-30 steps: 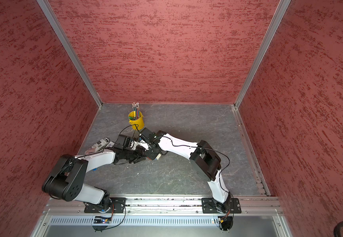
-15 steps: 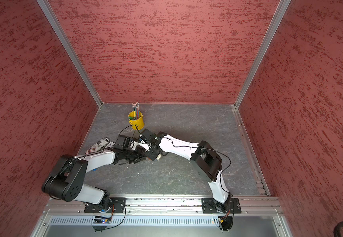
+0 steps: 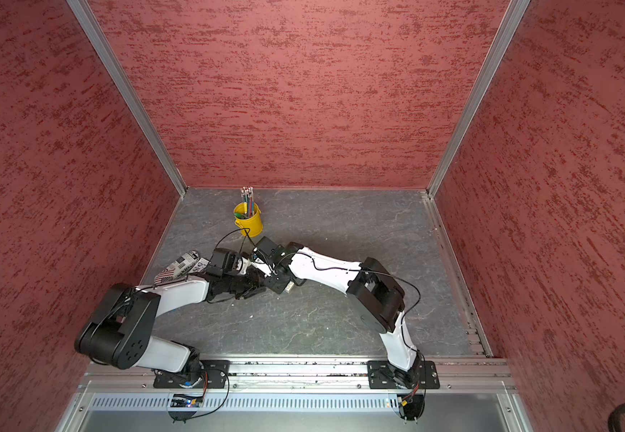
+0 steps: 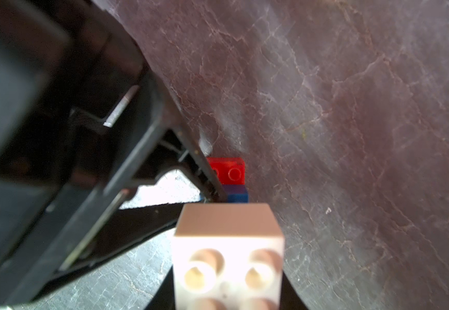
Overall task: Assemble the letter y with lego
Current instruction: Assemble the lego brick with the lego brick, then place the lego brick at the center of the board.
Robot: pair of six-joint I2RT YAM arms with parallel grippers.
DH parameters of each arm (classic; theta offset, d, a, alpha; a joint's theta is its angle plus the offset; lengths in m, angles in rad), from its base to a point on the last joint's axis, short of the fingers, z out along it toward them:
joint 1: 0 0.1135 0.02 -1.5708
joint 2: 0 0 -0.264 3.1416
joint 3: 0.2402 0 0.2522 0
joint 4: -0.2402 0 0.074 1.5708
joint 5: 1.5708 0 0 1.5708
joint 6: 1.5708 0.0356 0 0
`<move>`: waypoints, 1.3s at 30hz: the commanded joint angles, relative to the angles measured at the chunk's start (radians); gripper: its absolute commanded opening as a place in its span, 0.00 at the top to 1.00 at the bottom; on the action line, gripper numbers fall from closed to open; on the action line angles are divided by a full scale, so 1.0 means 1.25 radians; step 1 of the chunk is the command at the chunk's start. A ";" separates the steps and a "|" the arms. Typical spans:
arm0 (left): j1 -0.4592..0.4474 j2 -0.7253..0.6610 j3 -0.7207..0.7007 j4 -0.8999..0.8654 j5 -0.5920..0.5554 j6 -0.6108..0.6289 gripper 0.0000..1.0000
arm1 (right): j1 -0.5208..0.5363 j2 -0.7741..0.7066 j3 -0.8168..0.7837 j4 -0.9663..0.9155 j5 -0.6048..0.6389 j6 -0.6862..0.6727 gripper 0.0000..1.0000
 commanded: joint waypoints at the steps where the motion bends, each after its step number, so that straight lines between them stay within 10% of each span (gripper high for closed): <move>1: 0.009 0.031 -0.038 -0.092 -0.130 -0.004 0.50 | 0.005 0.022 -0.015 -0.011 0.031 -0.010 0.67; 39: 0.044 -0.058 -0.068 -0.089 -0.112 -0.014 0.47 | 0.008 0.025 0.001 -0.023 0.030 0.006 0.68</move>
